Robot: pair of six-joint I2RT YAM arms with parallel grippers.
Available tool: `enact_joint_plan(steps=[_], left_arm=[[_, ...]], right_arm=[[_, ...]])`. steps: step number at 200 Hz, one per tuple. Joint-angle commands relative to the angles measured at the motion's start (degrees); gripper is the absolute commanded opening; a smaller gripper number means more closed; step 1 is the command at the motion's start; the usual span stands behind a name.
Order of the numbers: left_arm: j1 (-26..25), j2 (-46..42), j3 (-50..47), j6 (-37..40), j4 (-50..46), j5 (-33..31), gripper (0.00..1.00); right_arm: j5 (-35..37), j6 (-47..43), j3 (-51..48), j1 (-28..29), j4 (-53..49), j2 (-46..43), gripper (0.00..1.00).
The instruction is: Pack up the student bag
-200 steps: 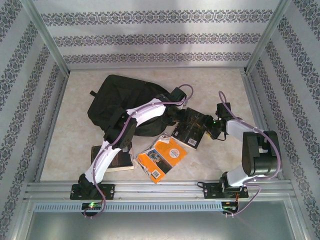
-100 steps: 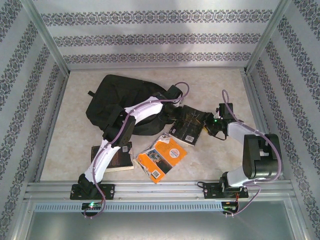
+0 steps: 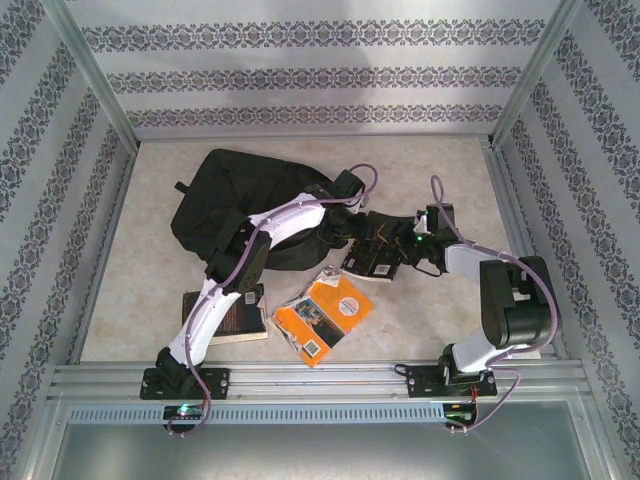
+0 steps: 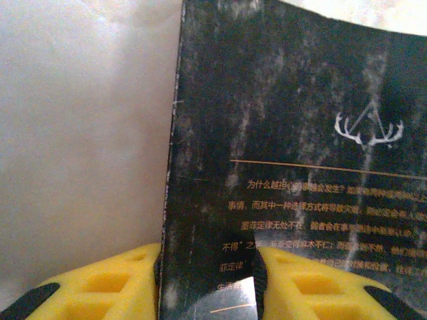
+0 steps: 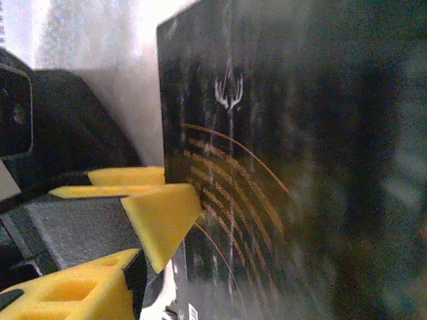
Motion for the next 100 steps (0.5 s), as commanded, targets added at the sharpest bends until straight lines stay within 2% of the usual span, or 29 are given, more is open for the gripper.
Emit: enact_joint_plan(steps=[1, 9, 32, 69, 100], left_arm=[[-1.3, 0.1, -1.5, -1.8, 3.6, 5.1, 0.39], [-1.3, -0.1, -1.8, -1.8, 3.8, 5.2, 0.39], [-1.1, -1.4, -2.1, -1.3, 3.3, 3.9, 0.41], [0.6, -9.4, -6.0, 2.2, 1.9, -2.5, 0.55], [-1.0, -16.7, -12.8, 8.4, -1.3, -5.8, 0.55]], right_arm=[[-4.0, 1.1, 1.6, 1.2, 6.1, 3.4, 0.52], [-4.0, 0.8, 1.8, 1.2, 6.1, 4.0, 0.51], [-1.8, -0.7, 2.5, 0.9, 3.2, 4.2, 0.37], [7.0, -4.7, 2.1, 0.4, -4.6, -1.2, 0.17], [12.3, -5.9, 2.1, -0.2, -8.7, -3.4, 0.03]])
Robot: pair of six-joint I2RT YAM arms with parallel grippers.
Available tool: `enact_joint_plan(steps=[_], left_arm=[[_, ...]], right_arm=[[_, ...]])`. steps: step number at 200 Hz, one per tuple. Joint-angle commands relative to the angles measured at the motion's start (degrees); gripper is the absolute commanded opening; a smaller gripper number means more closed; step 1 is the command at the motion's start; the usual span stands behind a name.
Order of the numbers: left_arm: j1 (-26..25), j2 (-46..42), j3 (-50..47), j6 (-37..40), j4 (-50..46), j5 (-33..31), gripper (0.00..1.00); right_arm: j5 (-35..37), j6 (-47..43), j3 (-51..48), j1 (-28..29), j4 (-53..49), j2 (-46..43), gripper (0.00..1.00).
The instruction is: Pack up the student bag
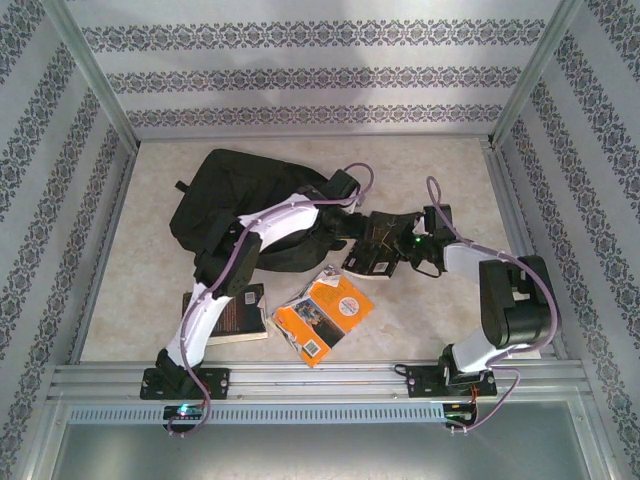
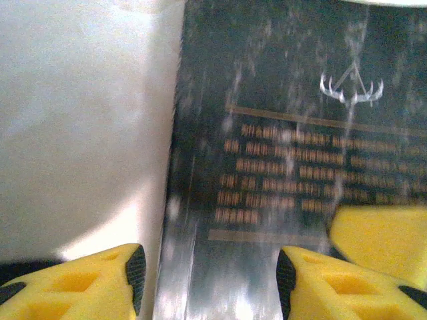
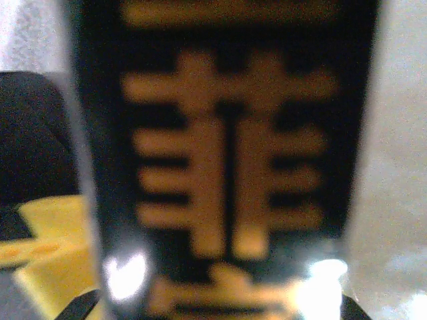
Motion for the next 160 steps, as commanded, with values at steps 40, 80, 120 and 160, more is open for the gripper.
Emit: enact_joint_plan(steps=[40, 80, 120, 160], left_arm=[[-3.6, -18.6, -21.1, 12.3, -0.4, -4.9, 0.36], [-7.8, -18.4, -28.0, 13.6, -1.9, -5.3, 0.3], [-8.9, -15.1, -30.1, 9.4, 6.7, -6.8, 0.31], [-8.2, -8.0, -23.8, 9.5, 8.4, -9.4, 0.29]], right_arm=[[15.2, -3.4, 2.5, -0.8, -11.1, -6.9, 0.0], [19.6, -3.5, 6.1, -0.9, -16.9, -11.5, 0.0], [18.6, -5.7, 8.5, 1.4, -18.2, -16.3, 0.0], [18.2, -6.7, 9.1, 3.6, -19.4, -22.2, 0.0]])
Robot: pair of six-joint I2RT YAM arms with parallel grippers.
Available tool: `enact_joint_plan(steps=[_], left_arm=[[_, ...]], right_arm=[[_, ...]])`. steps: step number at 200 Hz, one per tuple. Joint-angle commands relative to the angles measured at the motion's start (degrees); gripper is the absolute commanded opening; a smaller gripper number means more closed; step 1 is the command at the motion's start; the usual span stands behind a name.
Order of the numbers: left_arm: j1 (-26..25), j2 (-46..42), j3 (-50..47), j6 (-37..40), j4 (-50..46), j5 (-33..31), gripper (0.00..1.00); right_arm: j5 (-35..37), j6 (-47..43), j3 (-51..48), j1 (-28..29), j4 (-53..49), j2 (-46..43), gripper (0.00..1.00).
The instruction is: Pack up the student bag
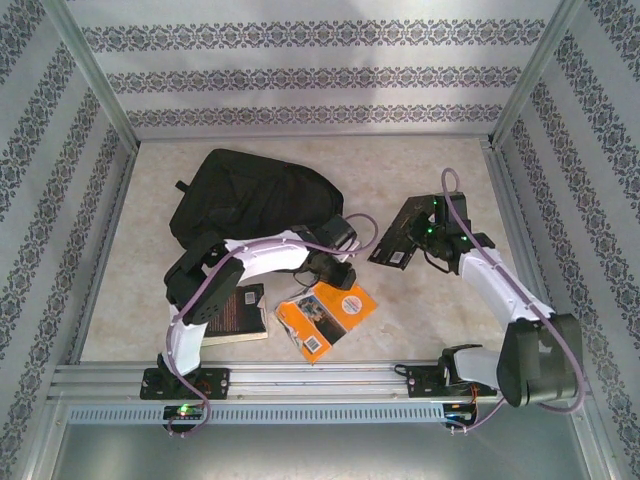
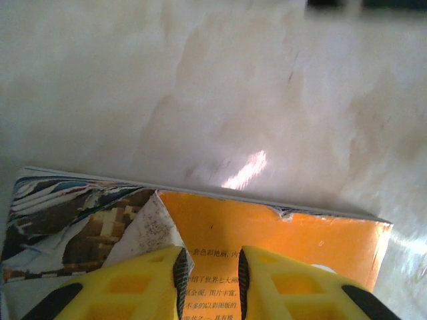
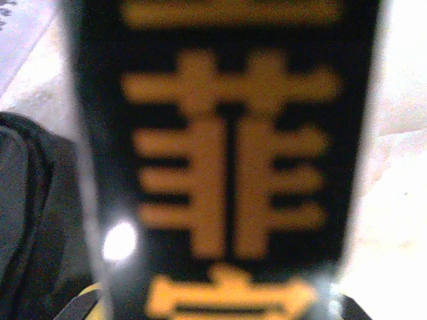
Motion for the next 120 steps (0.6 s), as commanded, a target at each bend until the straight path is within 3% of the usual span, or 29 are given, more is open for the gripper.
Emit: enact_joint_plan(steps=[1, 41, 69, 97, 111, 120], left_arm=[[0.5, 6.0, 2.7, -0.6, 4.1, -3.8, 0.29], [3.9, 3.3, 3.0, -4.4, 11.6, 0.7, 0.32], [7.2, -9.6, -3.5, -7.2, 17.1, 3.9, 0.5], [10.9, -23.1, -6.9, -5.5, 13.7, 5.2, 0.64], [13.5, -28.4, -8.3, -5.7, 13.6, 8.9, 0.71], [15.1, -31.3, -9.3, -6.4, 14.8, 12.0, 0.77]], right_arm=[[0.1, -1.8, 2.9, 0.9, -0.3, -4.3, 0.0], [-3.4, -3.9, 4.4, 1.3, -1.4, -8.4, 0.0], [-5.5, -6.3, 5.1, 1.9, -1.3, -11.7, 0.0], [-9.6, -10.6, 7.9, 4.6, -0.9, -12.8, 0.0], [-16.0, -11.7, 9.1, 5.8, 2.4, -12.3, 0.0], [-16.1, -12.8, 10.2, 8.1, 3.1, -12.2, 0.0]])
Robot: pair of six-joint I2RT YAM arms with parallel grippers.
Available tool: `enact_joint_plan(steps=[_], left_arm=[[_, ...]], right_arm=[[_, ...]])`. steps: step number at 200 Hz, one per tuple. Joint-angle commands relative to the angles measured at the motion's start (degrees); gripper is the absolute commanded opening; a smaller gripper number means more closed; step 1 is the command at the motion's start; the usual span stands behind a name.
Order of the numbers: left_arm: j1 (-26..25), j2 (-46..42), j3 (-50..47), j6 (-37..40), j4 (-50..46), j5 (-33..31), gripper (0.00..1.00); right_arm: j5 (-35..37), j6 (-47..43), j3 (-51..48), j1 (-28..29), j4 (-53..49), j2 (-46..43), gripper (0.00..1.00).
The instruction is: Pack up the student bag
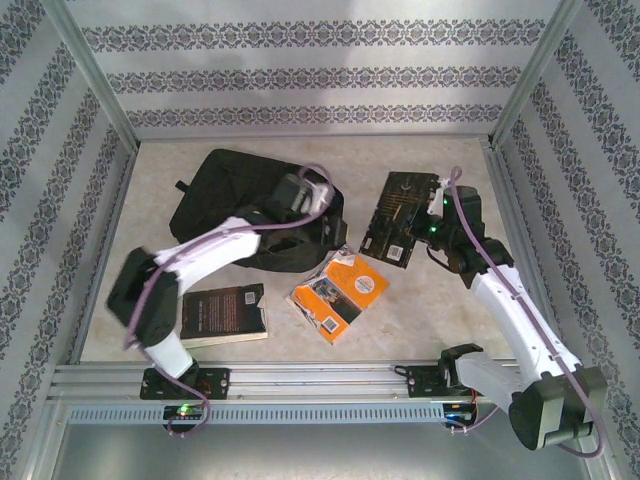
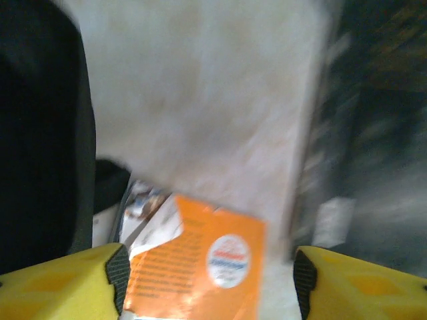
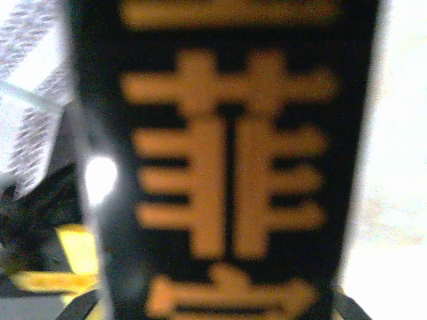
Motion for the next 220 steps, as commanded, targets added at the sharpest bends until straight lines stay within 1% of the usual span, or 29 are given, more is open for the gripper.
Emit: enact_joint_plan(steps=[1, 7, 13, 20, 28, 34, 44, 62, 86, 109, 128, 141, 151, 170, 198, 220], left_arm=[[3.5, -8.2, -2.0, -1.0, 2.5, 7.2, 0.77], [4.6, -9.6, -2.4, -1.6, 3.5, 9.4, 0.81], [5.3, -10.5, -2.6, -2.3, 4.3, 11.7, 0.84], [6.2, -11.3, -2.6, -3.2, 5.1, 14.1, 0.9], [6.7, -11.9, -2.6, -3.7, 5.6, 16.2, 0.97], [6.9, -12.6, -2.8, -3.9, 6.2, 17.6, 1.0], [7.0, -13.6, -3.6, -4.1, 7.6, 19.4, 1.0], [7.5, -15.4, -4.8, -3.9, 8.0, 20.7, 1.0], [9.2, -17.7, -6.7, -4.8, 9.0, 22.6, 1.0], [10.9, -19.7, -9.3, -7.8, 14.0, 27.8, 0.99], [11.8, -20.9, -12.2, -12.1, 22.6, 32.9, 0.98], [12.2, -21.3, -14.4, -16.4, 30.2, 35.5, 0.96], [12.4, -21.3, -16.2, -21.4, 38.4, 37.7, 0.94], [12.5, -20.0, -18.7, -31.8, 54.3, 40.6, 0.88], [12.6, -17.4, -20.3, -39.5, 66.2, 43.1, 0.76], [12.5, -15.6, -21.0, -44.7, 75.3, 43.4, 0.57]], right_arm=[[-7.6, -4.7, 4.7, 3.6, 6.5, -0.9, 0.0], [-6.7, -5.5, 5.7, 5.6, 6.2, -0.7, 0.0], [-8.0, -6.4, 6.6, 6.9, 6.6, -0.5, 0.0], [-11.9, -7.3, 7.2, 7.8, 7.9, -0.4, 0.0], [-17.2, -6.8, 7.1, 8.4, 12.0, -0.5, 0.0], [-20.0, -5.7, 6.9, 8.8, 15.2, -0.3, 0.0], [-22.8, -4.3, 7.5, 9.7, 18.7, 0.1, 0.0], [-27.4, -2.4, 8.8, 11.2, 22.9, 1.2, 0.0], [-31.0, -1.2, 10.4, 13.5, 25.0, 2.2, 0.0], [-32.9, -1.3, 11.0, 14.9, 24.9, 2.0, 0.0], [-33.7, -1.0, 10.4, 15.0, 25.2, 1.1, 0.0], [-33.9, -0.8, 10.1, 15.0, 25.2, 0.4, 0.0], [-34.5, -0.7, 9.8, 14.9, 25.2, 0.1, 0.0], [-35.5, -0.2, 9.2, 14.9, 25.0, -0.5, 0.0], [-35.4, -0.1, 8.2, 14.8, 24.9, -1.6, 0.0], [-35.3, -0.1, 8.3, 14.6, 24.2, -1.6, 0.0]])
